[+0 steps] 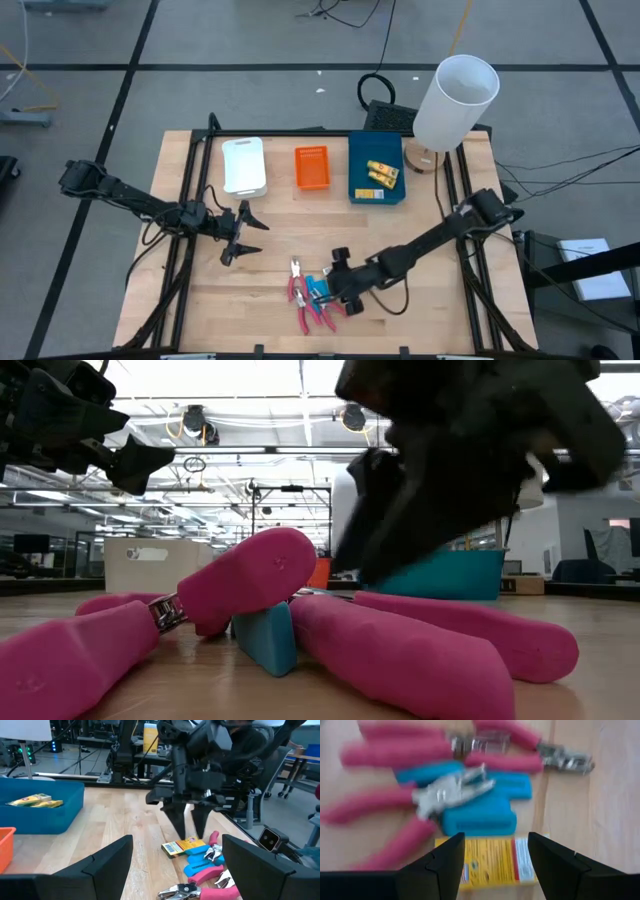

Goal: Pick & Place School Supplies
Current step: Put the crayon box into the blue bin

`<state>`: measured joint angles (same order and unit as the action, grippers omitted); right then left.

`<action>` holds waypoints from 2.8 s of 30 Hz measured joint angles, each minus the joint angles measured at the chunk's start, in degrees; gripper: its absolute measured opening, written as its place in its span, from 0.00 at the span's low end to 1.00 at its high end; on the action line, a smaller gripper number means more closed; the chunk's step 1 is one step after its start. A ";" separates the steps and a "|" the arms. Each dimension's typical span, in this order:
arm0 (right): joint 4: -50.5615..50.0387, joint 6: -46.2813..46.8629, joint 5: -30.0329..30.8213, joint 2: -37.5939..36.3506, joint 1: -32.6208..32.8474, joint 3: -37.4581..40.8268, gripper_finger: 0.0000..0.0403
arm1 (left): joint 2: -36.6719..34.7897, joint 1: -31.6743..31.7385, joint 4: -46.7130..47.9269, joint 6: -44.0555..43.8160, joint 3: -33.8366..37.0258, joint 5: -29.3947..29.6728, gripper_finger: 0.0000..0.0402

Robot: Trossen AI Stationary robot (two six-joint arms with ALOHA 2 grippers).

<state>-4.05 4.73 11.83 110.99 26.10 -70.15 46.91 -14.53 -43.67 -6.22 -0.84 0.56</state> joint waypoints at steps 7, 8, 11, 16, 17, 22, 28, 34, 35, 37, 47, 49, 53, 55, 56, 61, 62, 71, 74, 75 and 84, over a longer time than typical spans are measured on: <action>-3.74 -1.02 -0.04 0.47 -0.01 -0.63 0.63 | -0.01 -0.01 0.05 0.00 0.00 0.00 0.77; -4.48 -0.87 -0.06 0.47 -0.01 -0.63 0.67 | -0.01 0.00 0.06 -0.01 0.00 0.00 0.77; -5.97 0.48 -0.08 0.47 -0.01 -0.63 0.77 | -0.01 0.01 0.12 0.00 0.00 0.00 0.77; -6.75 1.67 -0.86 0.42 -0.06 -0.63 0.90 | -0.01 0.01 0.13 0.00 0.00 0.00 0.77; -6.78 1.63 -1.82 0.41 -0.06 -0.63 0.92 | 0.00 0.00 0.14 0.00 0.00 0.00 0.77; -6.87 0.76 -4.35 0.40 -0.06 -0.65 0.96 | -0.01 0.00 0.14 0.00 0.00 0.00 0.77; -8.33 1.62 -7.53 0.17 0.14 -0.65 0.95 | -0.01 0.01 0.14 0.00 0.00 0.00 0.77; -14.30 5.35 -3.98 0.09 -1.12 -0.77 0.94 | -0.01 0.00 0.14 0.00 0.00 0.00 0.77; -15.04 5.34 -2.49 0.01 -1.37 -0.79 0.94 | -0.01 -0.01 0.14 0.00 0.00 0.00 0.77; -15.17 5.56 0.81 -0.01 -1.72 -0.79 0.94 | -0.01 0.00 0.14 0.00 0.00 0.00 0.77; -11.79 5.06 6.47 0.19 -2.46 -0.61 0.94 | -0.01 0.01 0.14 0.00 0.00 0.00 0.77; -11.11 1.04 6.19 0.17 -2.43 -0.61 0.94 | -0.01 0.00 0.14 0.00 0.00 0.00 0.77; -11.11 -5.79 4.60 -0.79 -1.60 -0.54 0.94 | -0.01 0.01 0.12 0.00 0.00 0.00 0.77; -11.41 -7.81 4.34 -1.62 -1.30 -0.47 0.94 | 0.00 0.00 0.14 -0.01 0.00 0.00 0.77; -11.63 -8.52 3.74 -2.02 -1.28 -0.41 0.94 | -0.01 0.01 0.14 -0.01 0.00 0.00 0.77; -10.86 -6.70 1.50 -5.26 -1.28 -0.42 0.94 | -0.01 -0.01 0.14 0.00 0.00 0.00 0.77; -11.05 -6.56 1.45 -5.91 -1.28 -0.46 0.94 | 0.00 0.00 0.14 0.00 0.00 0.00 0.77; -14.03 -15.82 -3.40 -4.71 -1.28 -0.57 0.94 | -0.01 0.00 0.13 -0.02 0.00 0.00 0.77; -15.00 -19.46 -3.06 -3.84 -1.36 -0.44 0.94 | 0.01 -0.01 0.12 0.00 0.00 0.00 0.77; -14.67 -20.27 -3.07 -3.78 -1.54 -0.49 0.94 | 0.01 0.01 0.12 0.00 0.00 0.00 0.77; -14.05 -21.86 -4.70 -3.38 -4.97 -0.33 0.94 | 0.00 0.00 0.12 0.00 0.00 0.00 0.77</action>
<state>-18.10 -17.13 7.14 107.61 21.13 -70.48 46.91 -14.54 -43.54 -6.22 -0.84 0.56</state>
